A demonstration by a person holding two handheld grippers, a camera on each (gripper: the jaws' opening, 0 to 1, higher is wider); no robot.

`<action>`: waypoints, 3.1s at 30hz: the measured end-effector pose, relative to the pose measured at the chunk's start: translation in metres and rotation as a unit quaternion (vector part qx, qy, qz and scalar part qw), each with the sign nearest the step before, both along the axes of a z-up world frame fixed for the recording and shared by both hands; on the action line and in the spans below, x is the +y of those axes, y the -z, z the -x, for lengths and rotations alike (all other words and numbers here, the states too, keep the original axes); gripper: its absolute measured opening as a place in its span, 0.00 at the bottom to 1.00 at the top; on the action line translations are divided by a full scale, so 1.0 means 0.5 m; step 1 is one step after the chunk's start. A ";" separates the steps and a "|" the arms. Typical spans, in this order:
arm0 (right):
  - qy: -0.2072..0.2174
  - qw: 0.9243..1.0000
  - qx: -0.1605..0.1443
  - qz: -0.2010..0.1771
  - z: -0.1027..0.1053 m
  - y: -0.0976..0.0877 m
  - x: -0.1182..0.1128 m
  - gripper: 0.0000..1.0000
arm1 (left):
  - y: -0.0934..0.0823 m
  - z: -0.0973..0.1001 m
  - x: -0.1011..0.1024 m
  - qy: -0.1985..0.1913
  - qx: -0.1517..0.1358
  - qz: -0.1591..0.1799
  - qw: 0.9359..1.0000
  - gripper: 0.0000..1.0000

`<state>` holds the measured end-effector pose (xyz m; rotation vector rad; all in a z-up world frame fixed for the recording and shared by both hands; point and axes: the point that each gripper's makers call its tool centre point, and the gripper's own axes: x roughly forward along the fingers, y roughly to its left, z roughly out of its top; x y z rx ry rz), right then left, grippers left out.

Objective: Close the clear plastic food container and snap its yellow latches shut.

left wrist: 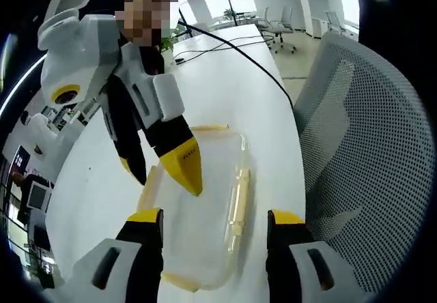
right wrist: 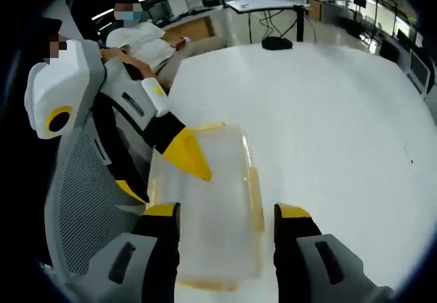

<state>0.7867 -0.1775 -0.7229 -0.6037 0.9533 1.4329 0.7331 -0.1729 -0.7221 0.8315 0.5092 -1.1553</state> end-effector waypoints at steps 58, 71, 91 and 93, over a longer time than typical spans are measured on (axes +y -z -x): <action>0.199 0.971 -0.107 -0.080 0.088 -0.017 -0.160 0.57 | -0.016 -0.039 0.126 -0.167 0.083 0.101 0.977 0.70; 0.224 0.961 -0.128 -0.098 0.108 0.004 -0.143 0.48 | -0.001 -0.030 0.125 -0.178 0.082 0.105 0.975 0.61; 0.258 0.950 -0.141 -0.105 0.100 0.013 -0.134 0.43 | 0.013 -0.038 0.117 -0.194 0.087 0.105 0.972 0.47; 0.259 0.950 -0.140 -0.105 0.097 0.012 -0.133 0.43 | 0.013 -0.041 0.117 -0.194 0.087 0.104 0.972 0.47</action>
